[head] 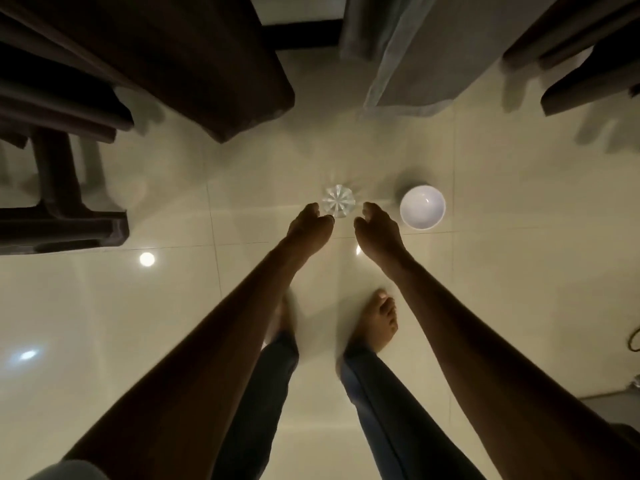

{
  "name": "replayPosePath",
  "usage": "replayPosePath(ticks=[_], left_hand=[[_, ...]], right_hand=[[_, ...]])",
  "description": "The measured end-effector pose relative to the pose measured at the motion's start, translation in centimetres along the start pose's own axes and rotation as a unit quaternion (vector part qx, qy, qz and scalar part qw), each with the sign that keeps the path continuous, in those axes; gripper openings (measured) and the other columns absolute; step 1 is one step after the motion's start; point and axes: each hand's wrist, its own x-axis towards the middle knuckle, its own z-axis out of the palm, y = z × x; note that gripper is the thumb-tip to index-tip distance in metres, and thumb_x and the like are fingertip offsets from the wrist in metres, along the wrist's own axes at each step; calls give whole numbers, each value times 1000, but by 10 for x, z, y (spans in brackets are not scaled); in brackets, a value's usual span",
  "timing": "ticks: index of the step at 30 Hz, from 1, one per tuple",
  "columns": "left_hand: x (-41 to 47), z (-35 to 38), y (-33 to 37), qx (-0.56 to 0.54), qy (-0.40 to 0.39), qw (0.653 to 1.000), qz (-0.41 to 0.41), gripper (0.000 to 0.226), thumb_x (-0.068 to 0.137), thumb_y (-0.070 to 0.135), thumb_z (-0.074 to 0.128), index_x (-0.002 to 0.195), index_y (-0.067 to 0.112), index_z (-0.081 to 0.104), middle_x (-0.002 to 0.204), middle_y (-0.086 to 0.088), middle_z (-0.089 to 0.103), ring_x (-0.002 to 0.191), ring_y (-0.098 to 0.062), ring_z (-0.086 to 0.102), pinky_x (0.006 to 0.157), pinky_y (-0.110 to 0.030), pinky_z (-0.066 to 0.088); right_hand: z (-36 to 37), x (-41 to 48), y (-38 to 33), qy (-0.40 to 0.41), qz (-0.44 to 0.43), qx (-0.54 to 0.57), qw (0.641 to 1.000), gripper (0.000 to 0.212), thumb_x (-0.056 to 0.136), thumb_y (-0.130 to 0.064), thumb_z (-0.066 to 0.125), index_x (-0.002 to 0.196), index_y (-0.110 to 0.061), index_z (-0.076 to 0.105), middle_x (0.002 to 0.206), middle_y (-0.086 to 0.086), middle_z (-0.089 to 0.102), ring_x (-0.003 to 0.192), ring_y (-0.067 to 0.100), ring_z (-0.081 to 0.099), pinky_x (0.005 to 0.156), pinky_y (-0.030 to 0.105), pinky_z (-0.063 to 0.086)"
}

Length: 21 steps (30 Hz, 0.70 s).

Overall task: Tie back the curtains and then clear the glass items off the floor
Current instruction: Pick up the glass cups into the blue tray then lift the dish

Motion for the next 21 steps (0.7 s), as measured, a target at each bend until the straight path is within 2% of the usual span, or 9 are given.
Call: replayPosePath(ticks=[2, 4, 5, 7, 9, 12, 14, 18, 21], left_hand=[[23, 5, -2, 4, -8, 1000, -3, 53, 94, 28, 51, 142, 9, 42, 144, -16, 51, 128, -35, 53, 107, -49, 47], [41, 9, -3, -8, -14, 1000, -6, 47, 95, 22, 50, 140, 9, 43, 141, -17, 51, 126, -35, 53, 107, -48, 47], [49, 11, -3, -17, -16, 1000, -9, 41, 95, 18, 49, 135, 10, 46, 138, -18, 53, 121, -34, 56, 103, -45, 49], [59, 15, -3, -26, -25, 999, -6, 29, 94, 11, 46, 123, 11, 50, 130, -18, 57, 99, -27, 58, 84, -37, 48], [71, 20, -5, -15, -39, 999, 8, 33, 95, 9, 44, 127, 11, 49, 117, -11, 59, 88, -19, 51, 79, -34, 43], [80, 23, -7, -23, -46, 999, 11, 42, 97, 13, 46, 139, 13, 43, 114, -4, 54, 95, -19, 52, 92, -35, 51], [78, 21, -8, -50, -34, 998, 2, 42, 96, 16, 47, 138, 13, 43, 115, -3, 55, 96, -17, 54, 101, -42, 51], [51, 16, -8, -102, 18, 995, 3, 36, 94, 18, 54, 129, 11, 51, 104, -2, 58, 89, -16, 56, 97, -43, 55], [10, 8, -8, -114, 101, 988, 11, 35, 91, 28, 65, 124, 18, 57, 108, 2, 61, 96, -18, 61, 87, -27, 51]], right_hand=[[8, 18, 2, -16, 17, 7, 1000, 57, 98, -12, 39, 155, -12, 34, 156, 12, 45, 140, 31, 43, 99, 31, 37], [15, 35, 5, -20, 39, 18, 999, 57, 97, -7, 37, 153, -9, 34, 155, 15, 44, 139, 33, 43, 96, 31, 37], [18, 43, 7, -15, 49, 27, 998, 56, 96, -5, 37, 152, -8, 35, 154, 15, 44, 138, 34, 44, 95, 32, 38], [24, 55, 11, -6, 64, 49, 997, 53, 98, -6, 36, 151, -8, 36, 152, 12, 46, 136, 31, 46, 98, 33, 40], [31, 65, 13, -5, 68, 70, 995, 48, 100, -11, 39, 148, -10, 40, 135, 4, 54, 121, 24, 53, 92, 31, 43], [42, 75, 13, 1, 62, 105, 993, 40, 93, -11, 44, 132, -13, 53, 103, -3, 57, 95, 19, 56, 73, 28, 47], [46, 72, 9, 10, 69, 159, 985, 39, 89, -11, 47, 127, -14, 56, 103, 0, 60, 98, 23, 60, 82, 37, 56], [49, 41, -1, 74, 67, 197, 975, 40, 89, -15, 52, 128, -19, 59, 112, -2, 65, 103, 22, 63, 92, 46, 59], [49, 6, -3, 110, 62, 207, 970, 46, 86, -35, 60, 130, -20, 61, 122, -2, 68, 111, 24, 66, 96, 47, 57]])
